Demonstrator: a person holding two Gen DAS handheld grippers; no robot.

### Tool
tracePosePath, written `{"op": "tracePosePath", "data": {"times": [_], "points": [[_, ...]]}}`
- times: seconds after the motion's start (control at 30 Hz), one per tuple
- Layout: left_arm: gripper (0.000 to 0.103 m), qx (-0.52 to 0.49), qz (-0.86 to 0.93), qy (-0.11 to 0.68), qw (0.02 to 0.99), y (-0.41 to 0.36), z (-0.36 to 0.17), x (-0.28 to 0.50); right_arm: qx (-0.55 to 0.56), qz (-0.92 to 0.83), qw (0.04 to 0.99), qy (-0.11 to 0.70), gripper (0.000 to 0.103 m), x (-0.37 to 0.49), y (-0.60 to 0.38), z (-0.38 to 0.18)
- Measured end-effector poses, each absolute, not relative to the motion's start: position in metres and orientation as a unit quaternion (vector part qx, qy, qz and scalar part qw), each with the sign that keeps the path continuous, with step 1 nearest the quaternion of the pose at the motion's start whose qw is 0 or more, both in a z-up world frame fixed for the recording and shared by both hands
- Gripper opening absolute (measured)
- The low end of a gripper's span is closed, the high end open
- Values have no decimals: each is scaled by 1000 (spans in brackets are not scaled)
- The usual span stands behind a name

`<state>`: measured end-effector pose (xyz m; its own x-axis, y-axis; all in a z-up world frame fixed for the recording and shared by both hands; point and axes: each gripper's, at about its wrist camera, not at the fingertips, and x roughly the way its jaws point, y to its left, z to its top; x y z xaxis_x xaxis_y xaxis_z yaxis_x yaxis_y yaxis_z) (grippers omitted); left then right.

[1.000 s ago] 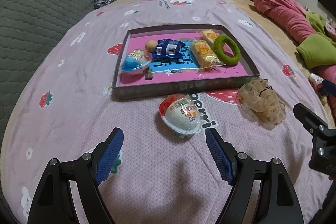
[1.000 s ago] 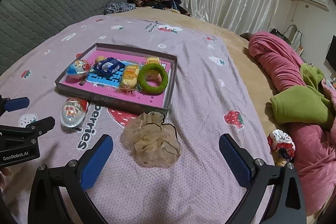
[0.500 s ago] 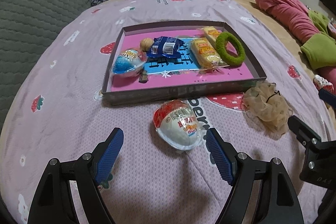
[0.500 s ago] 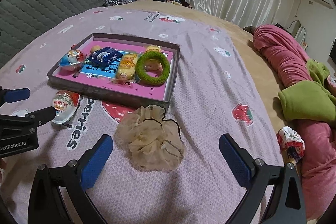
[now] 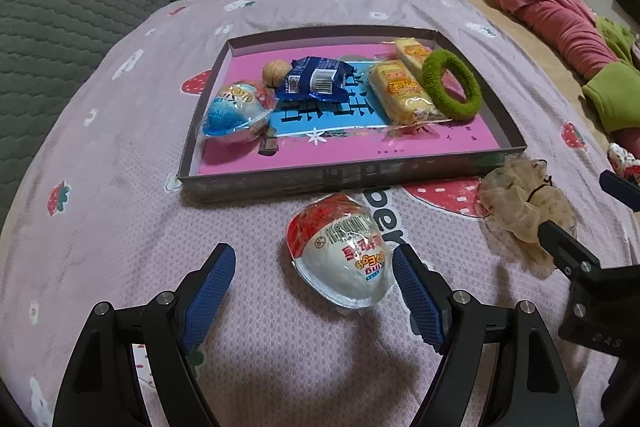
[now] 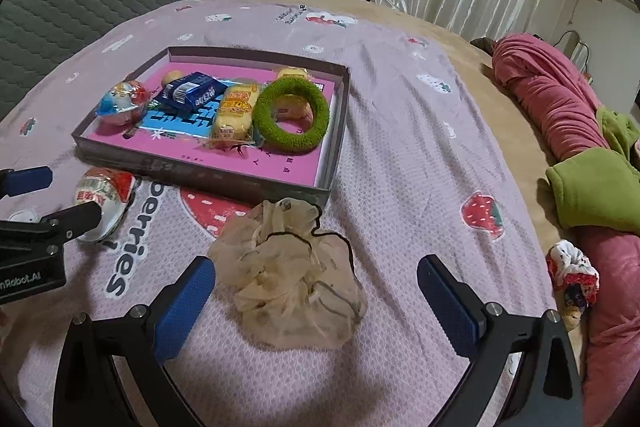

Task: Organize objects
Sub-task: 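Close left tool on the red-and-white Kinder egg while right tool grasps the beige scrunchie, then lift and carry the Kinder egg and scrunchie with both tools toward the tray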

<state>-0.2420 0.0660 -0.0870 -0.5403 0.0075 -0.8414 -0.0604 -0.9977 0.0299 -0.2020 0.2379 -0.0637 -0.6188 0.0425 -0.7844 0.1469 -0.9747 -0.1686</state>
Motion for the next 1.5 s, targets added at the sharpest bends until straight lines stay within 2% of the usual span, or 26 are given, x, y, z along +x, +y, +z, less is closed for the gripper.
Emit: {"op": "tracePosePath", "data": {"times": [0.47, 0.67, 0.77, 0.83, 0.9, 0.93, 0.97, 1.03, 1.2, 1.5], "points": [[82, -497, 867, 18, 9, 63, -107, -267, 471, -877, 39, 89, 102, -242, 231, -96], [82, -510, 860, 9, 6, 59, -119, -276, 485, -870, 56, 72, 83, -247, 228, -108], [82, -505, 863, 7, 5, 58, -121, -278, 481, -872, 66, 59, 70, -246, 228, -110], [82, -502, 865, 8, 6, 58, -120, -277, 476, -874, 75, 61, 57, -245, 226, -109], [82, -501, 865, 11, 3, 57, -121, -277, 475, -874, 83, 65, 50, -242, 221, -109], [78, -500, 866, 12, 7, 58, -121, -276, 473, -874, 86, 65, 45, -240, 220, -108], [67, -500, 866, 12, 12, 58, -122, -276, 471, -875, 89, 66, 43, -238, 218, -108], [63, -504, 864, 15, 16, 59, -124, -275, 471, -875, 94, 68, 35, -235, 215, -108], [63, -500, 866, 10, 24, 58, -123, -269, 465, -875, 119, 63, 30, -229, 207, -103], [62, -492, 870, 7, 29, 47, -117, -256, 462, -873, 136, 83, 29, -208, 184, -94]]}}
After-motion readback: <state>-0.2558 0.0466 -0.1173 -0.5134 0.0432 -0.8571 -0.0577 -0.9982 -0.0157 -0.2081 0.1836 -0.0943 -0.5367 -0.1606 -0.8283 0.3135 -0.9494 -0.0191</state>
